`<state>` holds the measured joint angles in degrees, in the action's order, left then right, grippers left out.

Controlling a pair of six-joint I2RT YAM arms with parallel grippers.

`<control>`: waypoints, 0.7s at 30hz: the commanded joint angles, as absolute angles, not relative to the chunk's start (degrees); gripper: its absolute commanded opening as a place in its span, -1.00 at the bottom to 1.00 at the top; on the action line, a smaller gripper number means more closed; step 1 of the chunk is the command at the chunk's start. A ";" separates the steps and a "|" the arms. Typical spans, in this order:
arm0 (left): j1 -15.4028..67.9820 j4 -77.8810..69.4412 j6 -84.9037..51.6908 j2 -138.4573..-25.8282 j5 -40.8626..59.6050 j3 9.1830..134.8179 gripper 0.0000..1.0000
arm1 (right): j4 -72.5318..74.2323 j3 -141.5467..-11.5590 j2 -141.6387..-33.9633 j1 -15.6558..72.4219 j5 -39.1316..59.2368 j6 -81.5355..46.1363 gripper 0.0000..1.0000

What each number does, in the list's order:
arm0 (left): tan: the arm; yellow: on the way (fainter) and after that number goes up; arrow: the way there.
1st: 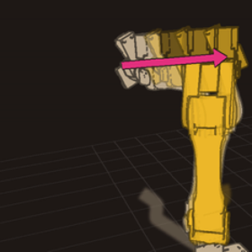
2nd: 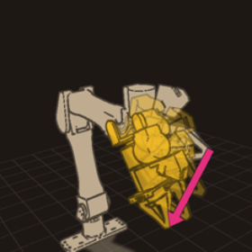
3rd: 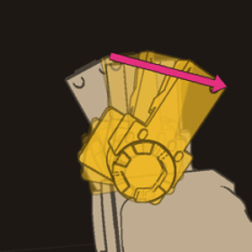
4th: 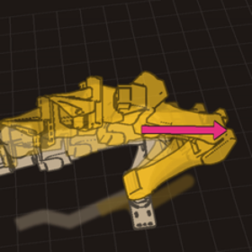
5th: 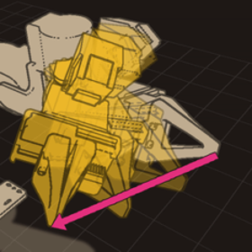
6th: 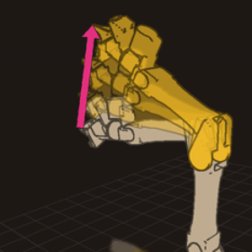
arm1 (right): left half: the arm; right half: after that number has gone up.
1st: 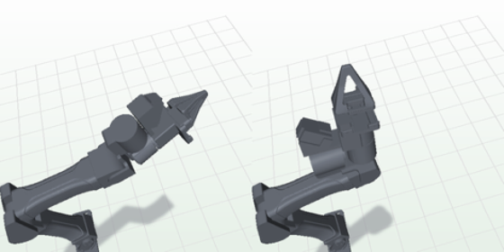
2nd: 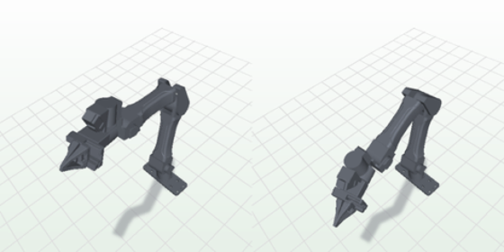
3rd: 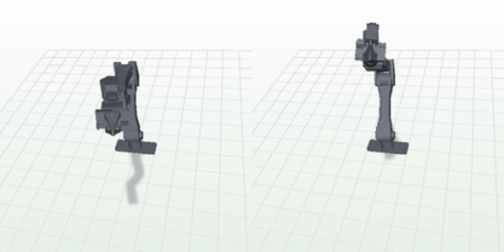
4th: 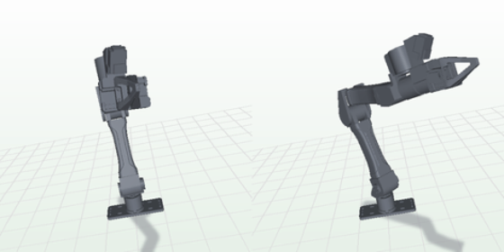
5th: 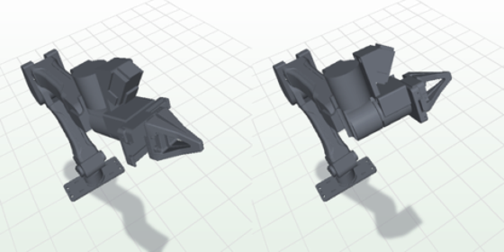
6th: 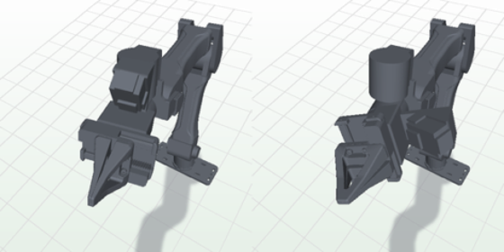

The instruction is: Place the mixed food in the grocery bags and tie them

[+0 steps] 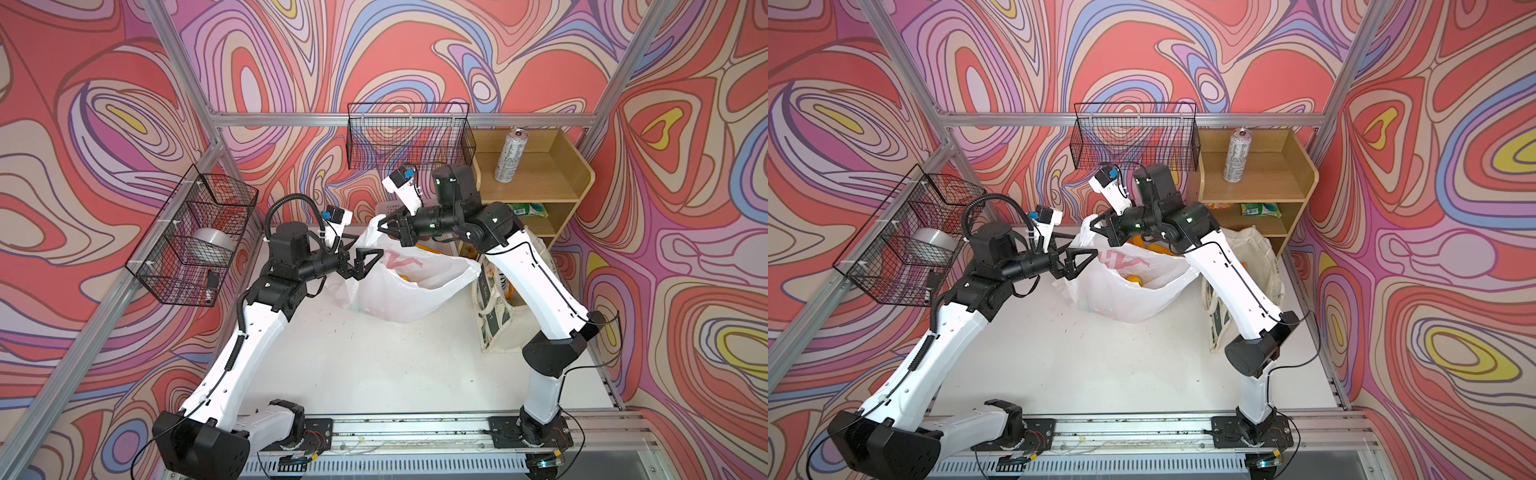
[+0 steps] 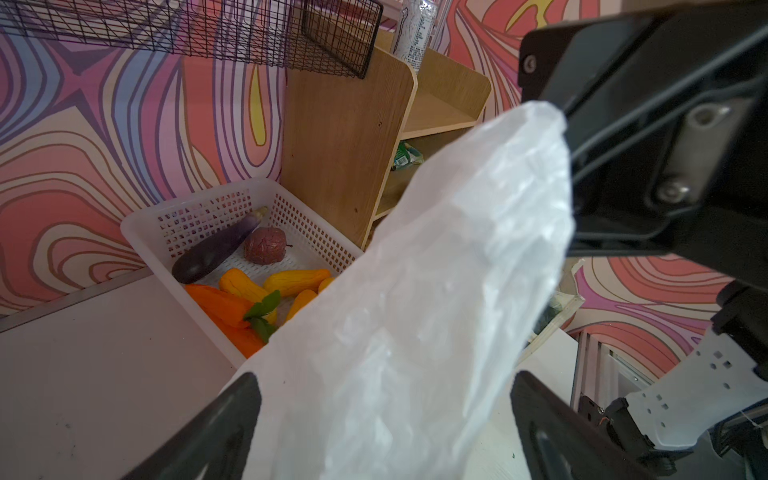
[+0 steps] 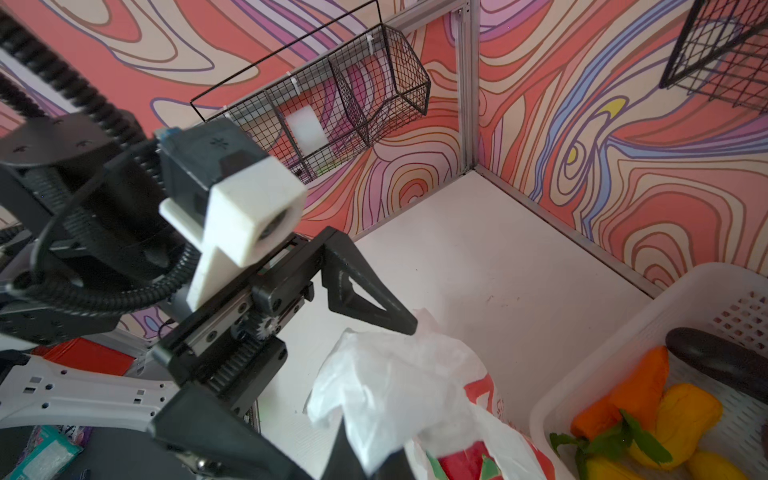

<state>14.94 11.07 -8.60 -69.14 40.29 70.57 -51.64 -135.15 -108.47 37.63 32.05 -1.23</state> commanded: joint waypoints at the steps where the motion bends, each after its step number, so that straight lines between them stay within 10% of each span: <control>1: 14.66 13.24 -4.06 -70.82 39.23 74.03 0.94 | -52.46 -136.37 -108.91 37.71 34.28 -0.10 -1.00; 21: 12.83 15.49 9.11 -72.13 47.37 77.50 1.00 | -50.76 -131.57 -107.18 36.65 36.01 0.66 -1.00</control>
